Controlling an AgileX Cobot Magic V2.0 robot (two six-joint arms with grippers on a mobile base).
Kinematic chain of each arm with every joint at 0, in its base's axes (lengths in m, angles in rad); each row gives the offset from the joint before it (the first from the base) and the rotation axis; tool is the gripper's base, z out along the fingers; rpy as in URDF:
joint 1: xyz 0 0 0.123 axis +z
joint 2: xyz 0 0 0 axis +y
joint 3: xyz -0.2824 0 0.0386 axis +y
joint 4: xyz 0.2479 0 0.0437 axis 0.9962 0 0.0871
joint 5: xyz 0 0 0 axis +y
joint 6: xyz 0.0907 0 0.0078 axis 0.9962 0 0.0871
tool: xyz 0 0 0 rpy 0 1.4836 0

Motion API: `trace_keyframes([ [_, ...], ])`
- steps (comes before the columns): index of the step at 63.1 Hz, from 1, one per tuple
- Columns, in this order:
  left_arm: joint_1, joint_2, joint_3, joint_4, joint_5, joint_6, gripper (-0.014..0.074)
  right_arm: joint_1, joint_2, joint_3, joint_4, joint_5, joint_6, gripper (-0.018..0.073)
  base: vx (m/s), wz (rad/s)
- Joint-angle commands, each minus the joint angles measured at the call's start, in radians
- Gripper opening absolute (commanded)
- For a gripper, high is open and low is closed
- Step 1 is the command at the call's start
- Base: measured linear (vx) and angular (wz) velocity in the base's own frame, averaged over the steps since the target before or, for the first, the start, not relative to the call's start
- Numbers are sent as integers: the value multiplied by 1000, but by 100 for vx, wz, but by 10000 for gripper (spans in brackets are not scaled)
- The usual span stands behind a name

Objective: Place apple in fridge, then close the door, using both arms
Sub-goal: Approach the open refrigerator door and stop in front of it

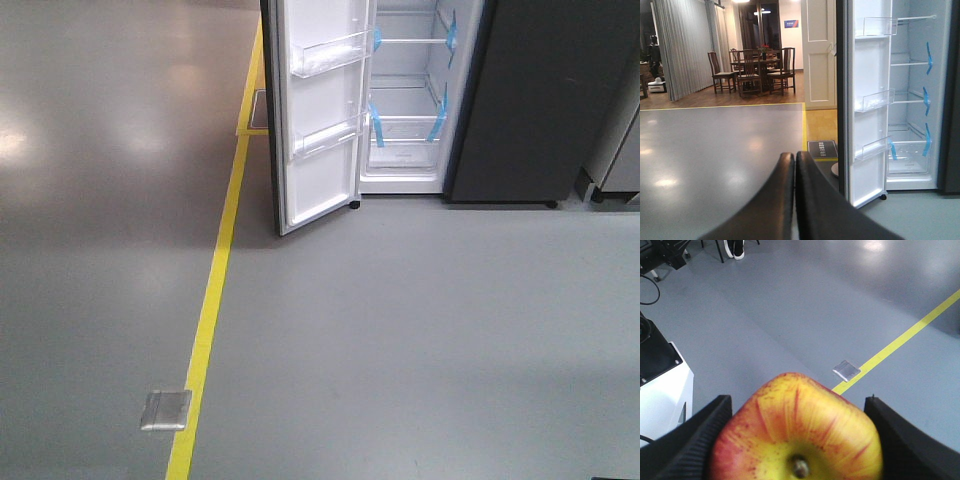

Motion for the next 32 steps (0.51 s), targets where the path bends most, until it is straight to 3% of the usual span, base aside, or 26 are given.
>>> trace_keyframes([
  [1,-3,-15,22,0,-77,-10,-6,1,10,-24,53,-52,-5,369,29,-5],
  [32,-3,-15,22,0,-77,-10,-6,1,10,-24,53,-52,-5,369,26,-6],
])
